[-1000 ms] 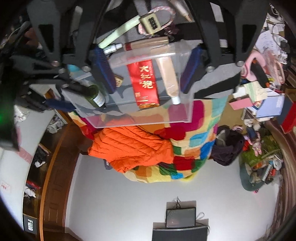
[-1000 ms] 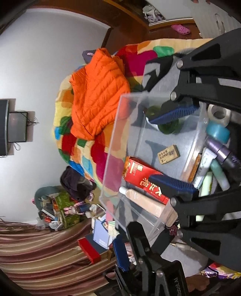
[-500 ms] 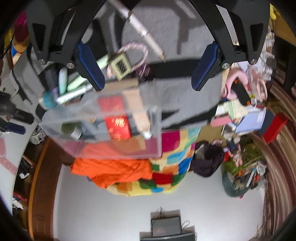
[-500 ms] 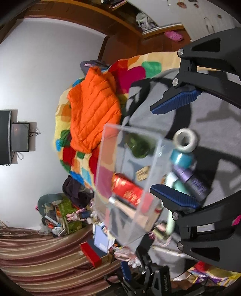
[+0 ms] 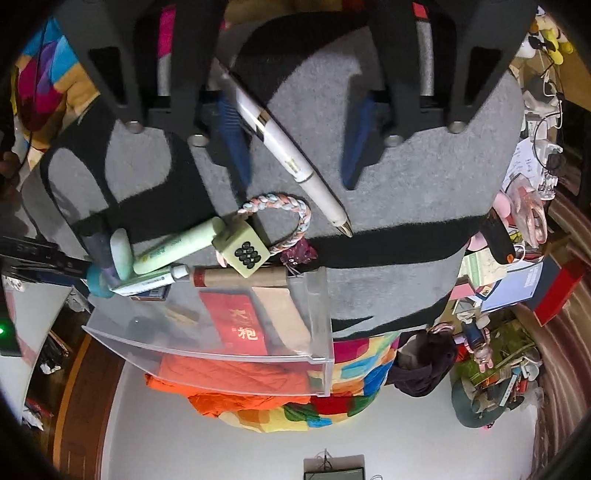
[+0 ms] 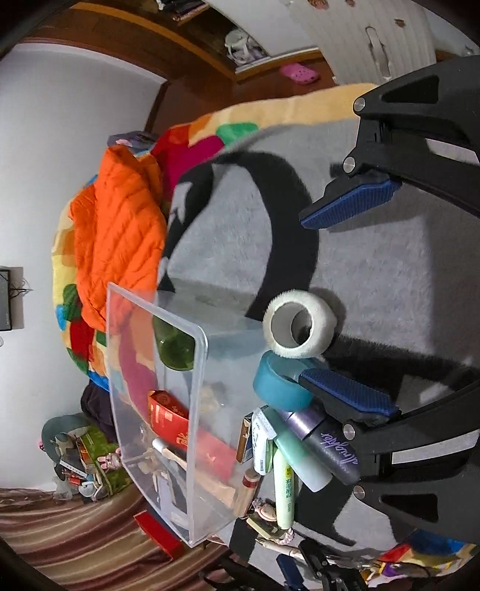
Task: Organize objects
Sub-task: 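Grasp the white pen with the left tool while the right tool grasps the white tape roll, then carry the white pen and tape roll into the clear bin and open both tools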
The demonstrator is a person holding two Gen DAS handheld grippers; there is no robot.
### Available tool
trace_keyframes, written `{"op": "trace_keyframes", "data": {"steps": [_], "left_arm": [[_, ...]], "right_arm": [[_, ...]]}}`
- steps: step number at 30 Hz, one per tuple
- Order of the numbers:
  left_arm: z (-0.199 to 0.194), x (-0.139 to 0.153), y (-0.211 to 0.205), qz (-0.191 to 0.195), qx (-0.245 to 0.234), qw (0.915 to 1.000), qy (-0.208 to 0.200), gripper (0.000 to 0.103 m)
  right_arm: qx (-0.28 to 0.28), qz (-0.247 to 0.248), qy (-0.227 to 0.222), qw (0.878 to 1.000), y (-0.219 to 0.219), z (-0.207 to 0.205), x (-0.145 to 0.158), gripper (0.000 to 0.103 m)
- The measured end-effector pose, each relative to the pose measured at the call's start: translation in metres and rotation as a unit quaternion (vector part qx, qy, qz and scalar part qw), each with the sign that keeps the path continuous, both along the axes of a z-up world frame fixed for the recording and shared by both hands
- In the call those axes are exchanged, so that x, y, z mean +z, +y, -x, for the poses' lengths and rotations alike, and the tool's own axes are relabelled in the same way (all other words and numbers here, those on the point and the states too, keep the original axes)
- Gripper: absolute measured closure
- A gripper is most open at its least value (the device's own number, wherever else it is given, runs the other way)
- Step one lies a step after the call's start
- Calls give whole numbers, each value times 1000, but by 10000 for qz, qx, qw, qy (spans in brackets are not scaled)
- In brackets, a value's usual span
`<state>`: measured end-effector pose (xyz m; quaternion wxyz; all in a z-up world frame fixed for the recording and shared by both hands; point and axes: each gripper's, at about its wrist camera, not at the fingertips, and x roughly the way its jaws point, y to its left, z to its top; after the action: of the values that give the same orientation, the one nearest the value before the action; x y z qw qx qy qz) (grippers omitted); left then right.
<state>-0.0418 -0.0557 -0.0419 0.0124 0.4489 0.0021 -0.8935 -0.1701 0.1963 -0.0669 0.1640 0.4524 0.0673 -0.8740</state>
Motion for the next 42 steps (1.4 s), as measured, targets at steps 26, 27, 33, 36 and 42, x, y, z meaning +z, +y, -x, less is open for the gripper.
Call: {"op": "trace_keyframes", "data": {"steps": [26, 27, 33, 36, 42], "left_arm": [[-3, 9, -38, -288, 240, 9990, 243, 93], [-5, 14, -39, -310, 260, 9987, 303, 93], [-8, 55, -42, -369, 260, 9946, 935, 93], [-4, 73, -42, -469, 259, 9913, 1205, 93], [7, 100, -37, -676, 145, 9847, 1597, 93]], "right_arm": [[63, 465, 595, 9971, 6, -52, 50, 68], [93, 492, 625, 9968, 5, -51, 52, 68], [180, 721, 909, 9931, -7, -49, 73, 68], [204, 790, 980, 9918, -16, -43, 78, 68], [292, 839, 1071, 9903, -34, -28, 87, 68]]}}
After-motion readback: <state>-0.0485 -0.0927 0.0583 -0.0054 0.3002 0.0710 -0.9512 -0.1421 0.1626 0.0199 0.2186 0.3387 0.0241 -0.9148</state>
